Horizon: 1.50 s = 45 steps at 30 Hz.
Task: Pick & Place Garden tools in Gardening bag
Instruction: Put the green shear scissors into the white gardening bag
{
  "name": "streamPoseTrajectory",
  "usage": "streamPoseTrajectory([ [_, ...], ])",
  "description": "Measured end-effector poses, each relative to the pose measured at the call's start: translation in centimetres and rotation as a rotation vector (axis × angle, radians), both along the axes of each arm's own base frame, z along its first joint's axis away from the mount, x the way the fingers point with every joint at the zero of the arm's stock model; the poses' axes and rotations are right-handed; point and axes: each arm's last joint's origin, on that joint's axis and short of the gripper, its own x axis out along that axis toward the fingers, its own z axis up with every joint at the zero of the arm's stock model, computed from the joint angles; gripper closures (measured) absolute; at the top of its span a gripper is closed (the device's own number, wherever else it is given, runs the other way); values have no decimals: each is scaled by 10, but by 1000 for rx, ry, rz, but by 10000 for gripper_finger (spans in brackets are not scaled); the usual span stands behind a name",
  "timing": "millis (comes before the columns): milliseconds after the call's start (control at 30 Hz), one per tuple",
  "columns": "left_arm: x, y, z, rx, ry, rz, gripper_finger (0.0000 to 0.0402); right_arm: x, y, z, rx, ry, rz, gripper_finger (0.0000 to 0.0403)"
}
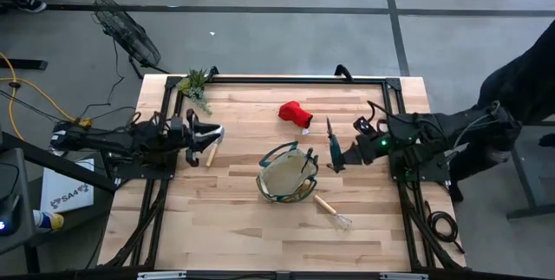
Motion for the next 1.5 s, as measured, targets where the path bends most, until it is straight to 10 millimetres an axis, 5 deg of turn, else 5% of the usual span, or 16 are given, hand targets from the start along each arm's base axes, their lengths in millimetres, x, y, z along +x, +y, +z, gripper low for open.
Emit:
streamPoseTrajectory([
  [200, 37, -4, 49, 291, 124, 51, 268, 10, -15, -1, 36, -3, -82, 354],
  [433, 117, -11, 90, 613, 292, 100, 268, 20, -30, 4, 33, -86, -130, 360],
  [800, 224, -18, 115, 1066, 489, 249, 268, 21, -44, 12, 14, -168, -180, 360],
  [1133, 257, -24, 116, 1342, 488, 191, 268, 21, -46, 14, 101, -178, -108, 360],
  [1500, 261, -27, 112, 1535, 427, 116, 268, 26, -52, 10, 107, -153, -97, 360],
])
